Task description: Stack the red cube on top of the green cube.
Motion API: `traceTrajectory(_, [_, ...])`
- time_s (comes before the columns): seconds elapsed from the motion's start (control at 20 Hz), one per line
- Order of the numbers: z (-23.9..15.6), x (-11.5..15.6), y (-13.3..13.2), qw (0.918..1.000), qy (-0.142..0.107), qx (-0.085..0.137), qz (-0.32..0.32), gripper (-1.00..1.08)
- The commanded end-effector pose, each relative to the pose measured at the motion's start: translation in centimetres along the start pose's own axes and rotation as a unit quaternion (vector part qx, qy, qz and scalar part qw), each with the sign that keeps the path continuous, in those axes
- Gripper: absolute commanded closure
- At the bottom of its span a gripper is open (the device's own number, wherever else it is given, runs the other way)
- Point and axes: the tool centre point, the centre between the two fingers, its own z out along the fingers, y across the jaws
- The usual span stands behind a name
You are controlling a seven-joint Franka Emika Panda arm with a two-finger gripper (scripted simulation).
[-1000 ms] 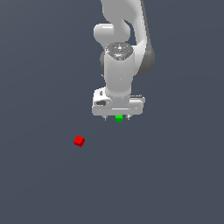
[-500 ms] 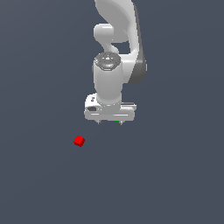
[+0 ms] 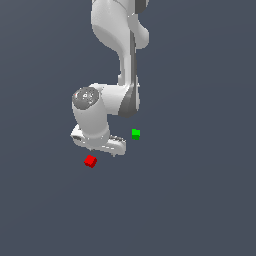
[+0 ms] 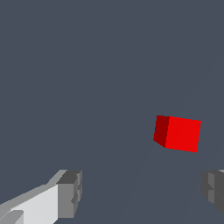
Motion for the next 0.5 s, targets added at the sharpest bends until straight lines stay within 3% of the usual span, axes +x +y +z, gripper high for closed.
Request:
traceTrajectory(0.0, [1.5,0.8,2.3,0.9997,-0.001,-0.001,0.025,-0.92])
traceTrajectory(0.45, [4.2,1.8,6.8,0.9974,-0.004,-0.001,0.072,-0.92])
